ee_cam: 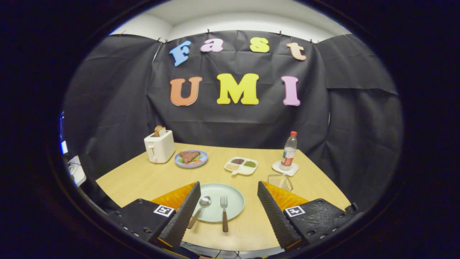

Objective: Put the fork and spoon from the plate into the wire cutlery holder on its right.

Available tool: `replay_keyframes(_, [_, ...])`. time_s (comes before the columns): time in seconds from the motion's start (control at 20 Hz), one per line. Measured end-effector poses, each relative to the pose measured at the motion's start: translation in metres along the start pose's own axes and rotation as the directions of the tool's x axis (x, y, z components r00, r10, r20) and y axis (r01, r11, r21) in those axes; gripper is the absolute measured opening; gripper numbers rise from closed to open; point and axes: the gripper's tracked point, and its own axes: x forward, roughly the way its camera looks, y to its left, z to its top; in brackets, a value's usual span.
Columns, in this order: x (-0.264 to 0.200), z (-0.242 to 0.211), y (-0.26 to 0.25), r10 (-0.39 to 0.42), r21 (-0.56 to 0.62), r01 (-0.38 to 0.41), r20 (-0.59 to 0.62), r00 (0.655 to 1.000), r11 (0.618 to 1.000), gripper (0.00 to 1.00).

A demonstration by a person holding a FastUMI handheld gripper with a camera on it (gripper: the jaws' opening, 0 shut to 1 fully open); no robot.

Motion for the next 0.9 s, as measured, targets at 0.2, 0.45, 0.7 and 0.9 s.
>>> replay_keyframes(0.2, [0.043, -0.035, 0.008, 0.011, -0.044, -0.019, -0.171, 0.985, 0.999, 0.96])
replay_keyframes(0.45, [0.082, -0.075, 0.005, 0.015, -0.04, -0.032, -0.362, 0.932, 0.999, 0.94])
replay_keyframes(0.7, [0.105, -0.104, 0.009, 0.016, -0.057, -0.048, -0.476, 0.879, 0.997, 0.94])
replay_keyframes(0.9, [0.116, -0.118, 0.02, 0.037, -0.037, -0.068, -0.548, 0.835, 0.997, 0.84])
